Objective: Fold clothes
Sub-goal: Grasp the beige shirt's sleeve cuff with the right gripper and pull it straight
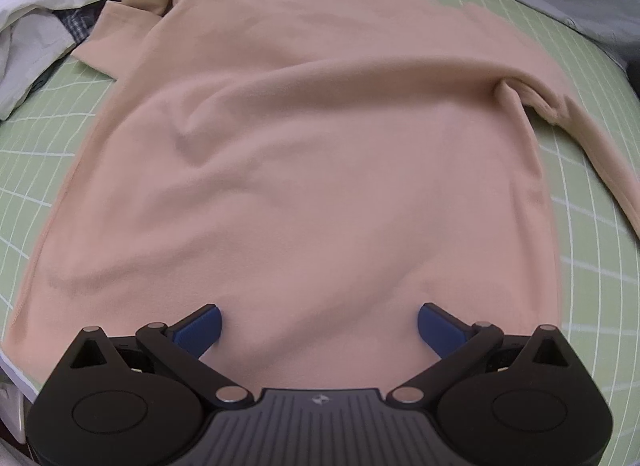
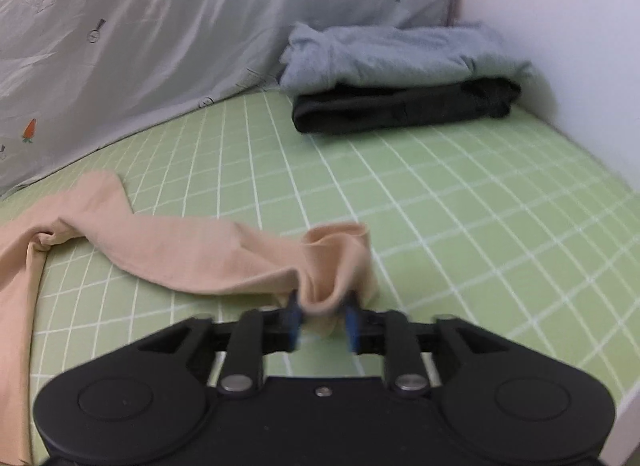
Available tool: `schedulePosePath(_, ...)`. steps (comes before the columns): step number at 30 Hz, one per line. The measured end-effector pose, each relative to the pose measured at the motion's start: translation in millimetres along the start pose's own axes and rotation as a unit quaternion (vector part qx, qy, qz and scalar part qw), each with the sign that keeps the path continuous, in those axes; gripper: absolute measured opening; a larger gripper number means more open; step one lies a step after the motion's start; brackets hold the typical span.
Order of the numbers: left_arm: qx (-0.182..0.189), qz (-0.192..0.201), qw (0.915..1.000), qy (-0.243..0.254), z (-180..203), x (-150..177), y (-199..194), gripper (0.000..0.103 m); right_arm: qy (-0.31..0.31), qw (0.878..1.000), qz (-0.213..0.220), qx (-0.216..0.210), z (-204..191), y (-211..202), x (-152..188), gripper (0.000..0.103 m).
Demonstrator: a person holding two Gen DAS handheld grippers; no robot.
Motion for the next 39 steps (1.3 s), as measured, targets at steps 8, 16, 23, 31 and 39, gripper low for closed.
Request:
schedulePosePath(8, 0.007, -0.007, 0.9996, 0.026, -10.8, 15.9, -3.7, 0.103, 0.187, 0.982, -0.002, -0.024, 26.7, -10.8, 0.4, 0.051)
schedulePosePath(16, 0.007, 0.001, 0.9996, 0.027, -14.1, 23.9, -6.8, 0.103, 0.293, 0.956, -0.003, -0.025, 61.0, -2.6, 2.2, 0.061)
schedulePosePath(23, 0.003, 0.007, 0.9999, 0.015, -6.8, 19.9, -3.2, 0.103, 0.334, 0.941, -0.004, -0.056, 70.4, -4.3, 9.6, 0.063)
schedulePosePath(31, -0.002, 0.020, 0.9998, 0.001, 4.4, 23.5, -0.9, 0.103, 0.331, 0.942, -0.006, -0.061, 77.5, -5.0, 11.0, 0.060)
schedulePosePath(39, -0.008, 0.025, 0.9995, -0.016, 8.5, 33.9, -13.4, 0.103, 0.140, 0.989, -0.038, 0.002, 50.2, -5.6, 15.1, 0.003)
Point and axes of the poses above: each gripper's, at about its wrist camera, not at the fingertips, and y roughly the way its jaws point, z to its right, x to its underside, the point moved 8 cm from there along y, roughly the way its jaws point, and after that the axes turned 2 degrees about -z, right-handed, at the moved point
